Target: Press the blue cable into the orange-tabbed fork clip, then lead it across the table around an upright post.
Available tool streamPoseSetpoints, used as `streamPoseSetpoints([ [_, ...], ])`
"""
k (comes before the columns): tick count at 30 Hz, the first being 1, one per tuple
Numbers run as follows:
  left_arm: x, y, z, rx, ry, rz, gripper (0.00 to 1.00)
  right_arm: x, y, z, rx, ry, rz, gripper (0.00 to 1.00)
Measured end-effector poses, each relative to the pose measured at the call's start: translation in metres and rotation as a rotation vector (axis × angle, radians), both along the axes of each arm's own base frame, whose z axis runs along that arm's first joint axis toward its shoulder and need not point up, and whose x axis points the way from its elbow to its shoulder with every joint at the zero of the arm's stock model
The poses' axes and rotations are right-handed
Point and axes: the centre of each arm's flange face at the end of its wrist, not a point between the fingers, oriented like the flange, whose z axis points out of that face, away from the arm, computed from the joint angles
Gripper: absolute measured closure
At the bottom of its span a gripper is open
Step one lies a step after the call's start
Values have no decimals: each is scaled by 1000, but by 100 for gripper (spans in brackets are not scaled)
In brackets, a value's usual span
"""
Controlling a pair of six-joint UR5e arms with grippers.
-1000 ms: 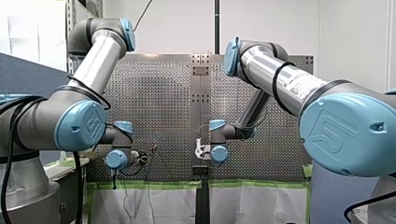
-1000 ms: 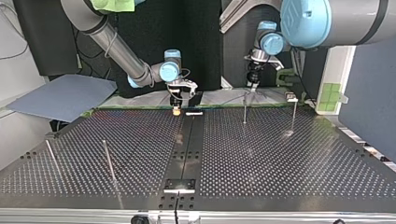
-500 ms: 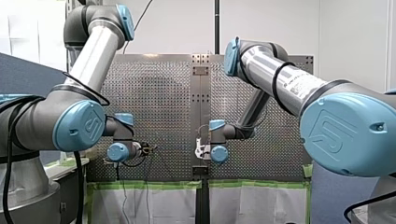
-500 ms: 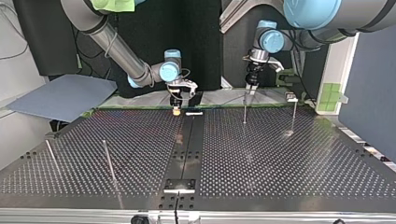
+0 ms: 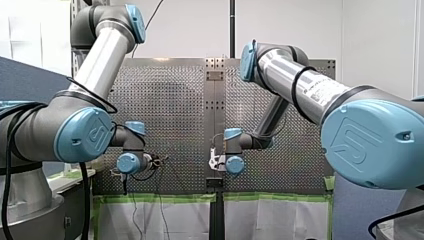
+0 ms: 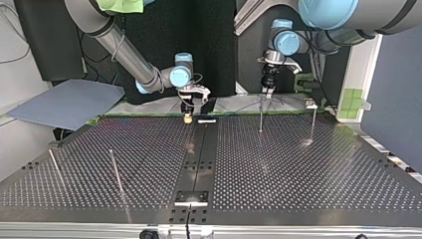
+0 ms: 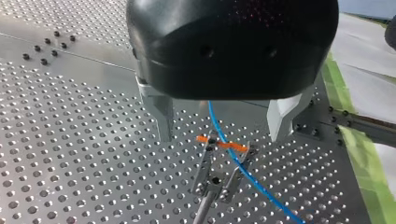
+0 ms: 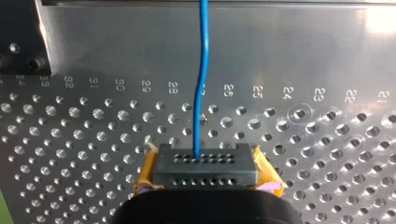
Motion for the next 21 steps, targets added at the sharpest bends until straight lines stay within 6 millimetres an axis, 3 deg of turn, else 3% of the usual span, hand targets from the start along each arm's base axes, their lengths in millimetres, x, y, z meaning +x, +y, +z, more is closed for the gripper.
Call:
streamPoseSetpoints([
  [21,-3,-3,-1,4,12,4,0,0,1,-1,5,4,1,100],
])
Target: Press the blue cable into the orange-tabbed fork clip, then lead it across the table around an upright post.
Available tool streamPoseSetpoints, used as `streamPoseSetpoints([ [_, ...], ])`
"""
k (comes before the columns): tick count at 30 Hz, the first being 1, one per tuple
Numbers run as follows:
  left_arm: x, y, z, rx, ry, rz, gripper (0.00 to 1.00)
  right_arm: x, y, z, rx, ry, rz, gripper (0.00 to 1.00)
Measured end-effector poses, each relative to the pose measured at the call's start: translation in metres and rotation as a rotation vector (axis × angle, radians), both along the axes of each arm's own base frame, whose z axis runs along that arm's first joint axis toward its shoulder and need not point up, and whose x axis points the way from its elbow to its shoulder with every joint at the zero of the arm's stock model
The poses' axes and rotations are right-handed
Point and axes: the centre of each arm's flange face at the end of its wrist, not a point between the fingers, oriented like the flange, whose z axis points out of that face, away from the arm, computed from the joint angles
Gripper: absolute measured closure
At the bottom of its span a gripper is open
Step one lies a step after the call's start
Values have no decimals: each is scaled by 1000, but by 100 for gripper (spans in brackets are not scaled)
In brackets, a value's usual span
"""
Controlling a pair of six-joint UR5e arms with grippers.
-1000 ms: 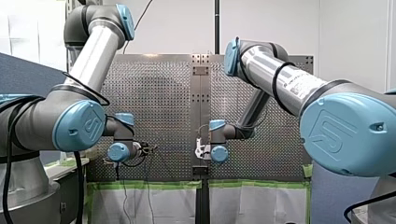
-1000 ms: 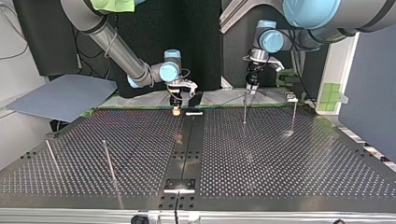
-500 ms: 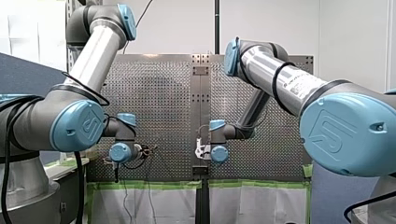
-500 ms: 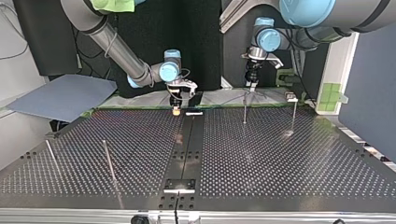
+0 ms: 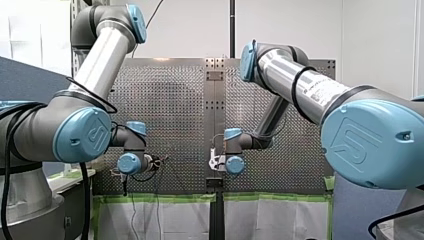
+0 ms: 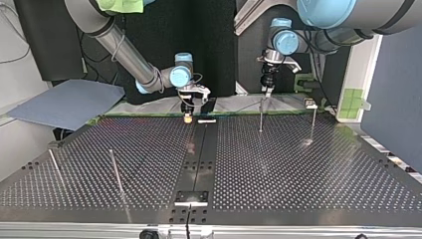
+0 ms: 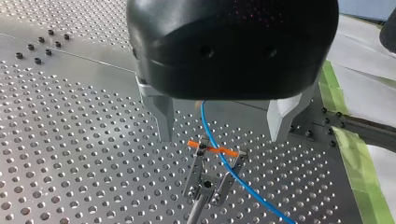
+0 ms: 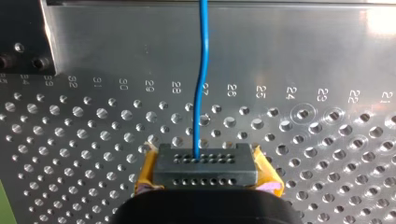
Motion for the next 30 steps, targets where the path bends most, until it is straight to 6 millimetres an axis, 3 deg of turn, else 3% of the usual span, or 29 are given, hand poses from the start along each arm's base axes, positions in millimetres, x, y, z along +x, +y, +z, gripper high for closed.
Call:
streamPoseSetpoints([
  [17,-2,-2,-1,8,11,-13,0,0,0,0,3,2,1,100],
  [30,13,-43,10,50,10,-62,0,-2,-1,-1,6,7,-1,100],
])
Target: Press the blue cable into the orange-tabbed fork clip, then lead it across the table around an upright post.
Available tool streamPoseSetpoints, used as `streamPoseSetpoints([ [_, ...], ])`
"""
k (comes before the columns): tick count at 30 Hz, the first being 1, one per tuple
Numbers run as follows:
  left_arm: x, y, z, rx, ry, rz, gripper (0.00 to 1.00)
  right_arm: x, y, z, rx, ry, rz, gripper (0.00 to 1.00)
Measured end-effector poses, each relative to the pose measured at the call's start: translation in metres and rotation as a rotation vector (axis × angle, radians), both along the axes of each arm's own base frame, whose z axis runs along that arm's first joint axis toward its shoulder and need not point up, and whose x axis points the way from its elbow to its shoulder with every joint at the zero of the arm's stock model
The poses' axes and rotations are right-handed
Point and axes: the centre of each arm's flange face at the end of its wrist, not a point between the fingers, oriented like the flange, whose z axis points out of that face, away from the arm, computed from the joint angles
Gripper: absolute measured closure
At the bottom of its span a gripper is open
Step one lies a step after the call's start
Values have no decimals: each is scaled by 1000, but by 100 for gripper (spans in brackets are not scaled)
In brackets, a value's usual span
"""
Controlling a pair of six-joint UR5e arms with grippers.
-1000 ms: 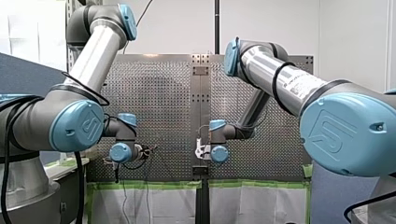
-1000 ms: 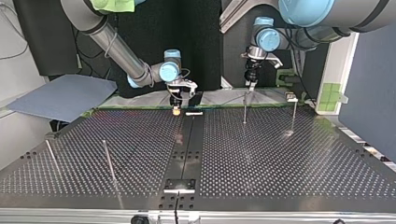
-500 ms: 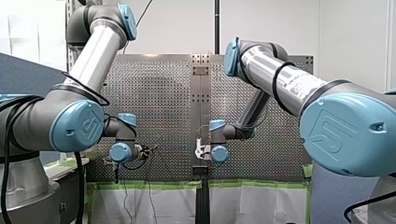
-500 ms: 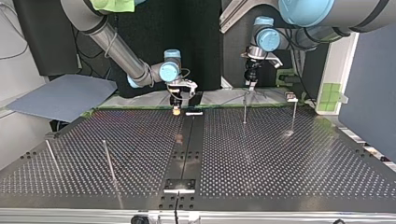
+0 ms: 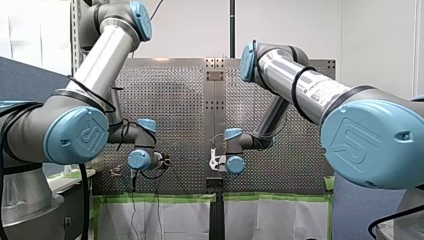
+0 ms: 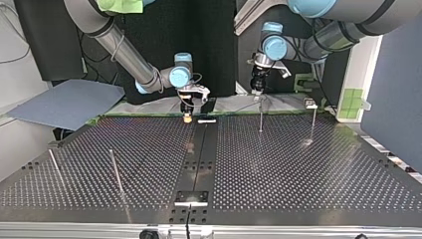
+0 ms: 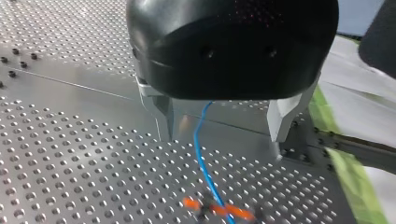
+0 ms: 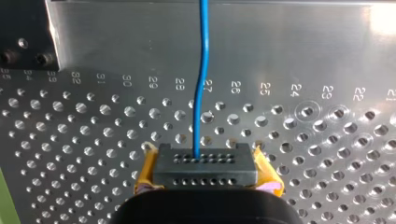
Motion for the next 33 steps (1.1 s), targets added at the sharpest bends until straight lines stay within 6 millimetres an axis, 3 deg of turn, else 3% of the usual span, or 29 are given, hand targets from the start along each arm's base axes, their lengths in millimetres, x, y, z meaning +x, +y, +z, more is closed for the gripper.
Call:
streamPoseSetpoints([
  [6,9,-22,9,-40,-26,6,0,2,2,0,0,4,8,100],
  [15,4,-51,10,-33,-21,15,0,1,2,0,2,6,9,100],
  [20,9,-51,3,-17,-6,47,0,0,1,-1,4,8,8,100],
  [29,37,-50,14,-19,-44,95,0,0,1,-1,7,11,9,100],
  [33,44,-52,8,-11,-31,84,0,0,1,-1,7,11,9,100],
])
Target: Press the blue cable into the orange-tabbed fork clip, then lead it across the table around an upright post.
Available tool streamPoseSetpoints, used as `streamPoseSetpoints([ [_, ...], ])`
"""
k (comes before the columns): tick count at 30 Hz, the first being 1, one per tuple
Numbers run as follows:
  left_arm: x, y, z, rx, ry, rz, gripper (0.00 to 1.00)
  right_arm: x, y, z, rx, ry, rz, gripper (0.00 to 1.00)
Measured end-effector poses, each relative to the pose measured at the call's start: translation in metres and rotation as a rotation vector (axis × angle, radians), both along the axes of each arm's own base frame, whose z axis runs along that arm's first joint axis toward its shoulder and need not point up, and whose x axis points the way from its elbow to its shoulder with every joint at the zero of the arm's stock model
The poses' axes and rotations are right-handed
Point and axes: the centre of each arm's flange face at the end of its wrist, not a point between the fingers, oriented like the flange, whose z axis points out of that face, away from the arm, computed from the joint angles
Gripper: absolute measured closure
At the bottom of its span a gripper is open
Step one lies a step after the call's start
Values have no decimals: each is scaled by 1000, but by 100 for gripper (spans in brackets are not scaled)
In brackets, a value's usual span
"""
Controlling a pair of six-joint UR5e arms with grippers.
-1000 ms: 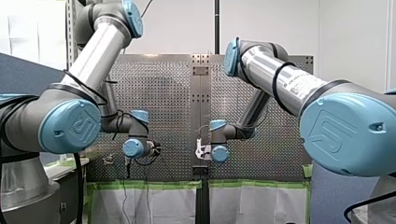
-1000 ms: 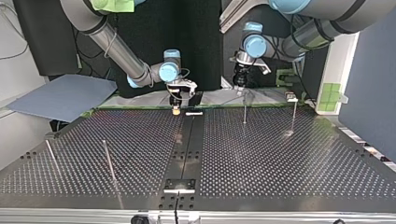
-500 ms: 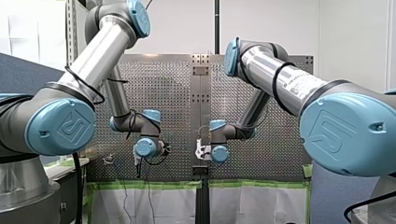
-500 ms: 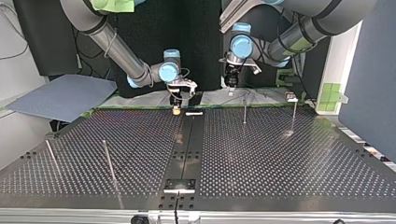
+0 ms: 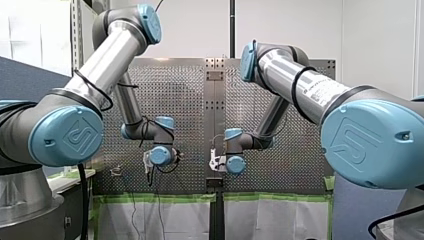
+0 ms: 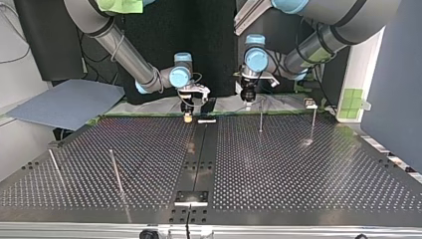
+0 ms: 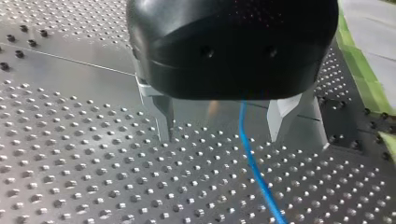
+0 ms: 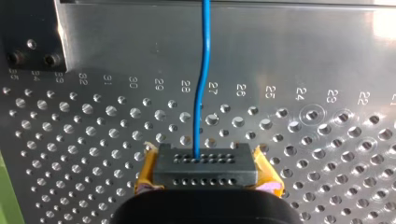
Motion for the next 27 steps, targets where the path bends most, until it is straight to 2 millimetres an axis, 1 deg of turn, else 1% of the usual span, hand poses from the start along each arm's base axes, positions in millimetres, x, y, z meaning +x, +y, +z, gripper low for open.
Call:
streamPoseSetpoints([
  [6,5,3,-21,20,33,14,0,0,0,0,-1,2,1,100],
  [9,11,7,-29,14,32,37,0,0,0,0,-2,7,2,100],
  [11,17,8,-30,8,24,48,0,-1,-1,0,-3,9,2,100],
  [15,30,6,-26,0,2,56,0,-1,-1,0,-3,11,1,100],
  [18,35,5,-23,9,-10,59,0,-1,-1,0,-3,12,2,100],
  [27,37,6,-23,42,-4,67,0,-1,-1,0,-4,11,1,100],
])
